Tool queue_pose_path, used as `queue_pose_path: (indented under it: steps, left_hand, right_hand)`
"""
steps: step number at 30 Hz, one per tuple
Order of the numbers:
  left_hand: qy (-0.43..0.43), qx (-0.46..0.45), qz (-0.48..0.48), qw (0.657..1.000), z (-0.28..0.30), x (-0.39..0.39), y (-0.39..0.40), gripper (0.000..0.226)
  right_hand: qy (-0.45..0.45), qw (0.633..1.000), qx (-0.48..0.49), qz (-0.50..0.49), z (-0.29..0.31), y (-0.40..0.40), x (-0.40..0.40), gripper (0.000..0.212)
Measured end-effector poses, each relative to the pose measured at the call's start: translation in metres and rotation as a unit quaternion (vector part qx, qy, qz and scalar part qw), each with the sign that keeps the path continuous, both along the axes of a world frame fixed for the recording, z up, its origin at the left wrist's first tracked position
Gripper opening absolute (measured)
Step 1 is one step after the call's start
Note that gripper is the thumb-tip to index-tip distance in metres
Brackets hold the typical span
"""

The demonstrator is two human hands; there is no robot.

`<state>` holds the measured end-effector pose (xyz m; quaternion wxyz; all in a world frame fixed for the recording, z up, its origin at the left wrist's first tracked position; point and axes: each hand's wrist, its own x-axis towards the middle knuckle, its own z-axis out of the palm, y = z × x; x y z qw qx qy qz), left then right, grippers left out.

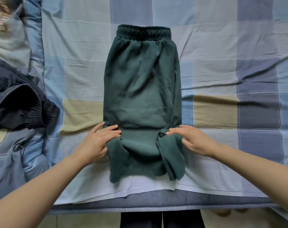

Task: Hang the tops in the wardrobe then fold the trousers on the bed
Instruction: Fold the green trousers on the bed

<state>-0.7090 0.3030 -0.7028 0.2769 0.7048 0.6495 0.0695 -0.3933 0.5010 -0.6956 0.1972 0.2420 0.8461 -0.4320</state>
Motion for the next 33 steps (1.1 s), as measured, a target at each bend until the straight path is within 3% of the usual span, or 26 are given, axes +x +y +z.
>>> queue_pose_path:
  steps: [2, 4, 6, 8, 11, 12, 14, 16, 17, 22, 26, 29, 33]
  left_hand:
    - [-0.129, -0.09, 0.17, 0.973, 0.008, -0.003, 0.008, 0.053]
    - [-0.248, -0.139, 0.381, 0.88, 0.015, -0.008, 0.031, 0.03]
    - [-0.289, -0.195, 0.516, 0.782, 0.013, -0.013, 0.059, 0.034]
    - [-0.289, -0.264, 0.559, 0.731, 0.014, -0.015, 0.078, 0.031]
    - [-0.302, -0.351, 0.572, 0.677, 0.018, -0.011, 0.091, 0.035]
    - [-0.32, -0.37, 0.569, 0.661, 0.017, -0.01, 0.093, 0.043]
    - [-0.349, -0.394, 0.56, 0.64, 0.018, -0.01, 0.093, 0.06]
    - [-0.354, -0.412, 0.553, 0.631, 0.019, -0.008, 0.085, 0.068]
    - [-0.349, -0.417, 0.547, 0.636, 0.019, -0.008, 0.079, 0.07]
    - [-0.314, -0.339, 0.521, 0.717, 0.01, -0.011, 0.049, 0.061]
    - [-0.336, -0.213, 0.507, 0.764, 0.011, 0.005, 0.038, 0.024]
    - [-0.344, -0.203, 0.515, 0.758, 0.009, 0.011, 0.032, 0.016]
    - [-0.369, -0.229, 0.555, 0.71, 0.003, 0.015, 0.009, 0.019]
  right_hand:
    - [0.017, 0.974, -0.075, -0.213, 0.004, 0.012, -0.014, 0.031]
    - [0.003, 0.899, -0.207, -0.386, 0.003, 0.026, -0.026, 0.025]
    - [-0.062, 0.814, -0.316, -0.484, -0.001, 0.039, -0.031, 0.02]
    - [-0.125, 0.775, -0.345, -0.514, -0.006, 0.044, -0.033, 0.022]
    - [-0.179, 0.758, -0.331, -0.532, -0.009, 0.044, -0.036, 0.028]
    - [-0.202, 0.76, -0.326, -0.524, -0.008, 0.045, -0.036, 0.035]
    - [-0.245, 0.759, -0.352, -0.489, -0.005, 0.049, -0.033, 0.069]
    - [-0.267, 0.755, -0.376, -0.466, -0.005, 0.052, -0.028, 0.101]
    - [-0.27, 0.757, -0.373, -0.462, -0.005, 0.051, -0.027, 0.104]
    - [-0.24, 0.773, -0.315, -0.496, -0.003, 0.043, -0.029, 0.082]
    - [-0.055, 0.803, -0.246, -0.541, -0.001, 0.031, -0.034, 0.04]
    - [0.011, 0.802, -0.27, -0.533, 0.003, 0.026, -0.029, 0.016]
    - [0.002, 0.801, -0.273, -0.532, -0.003, 0.015, -0.009, 0.02]
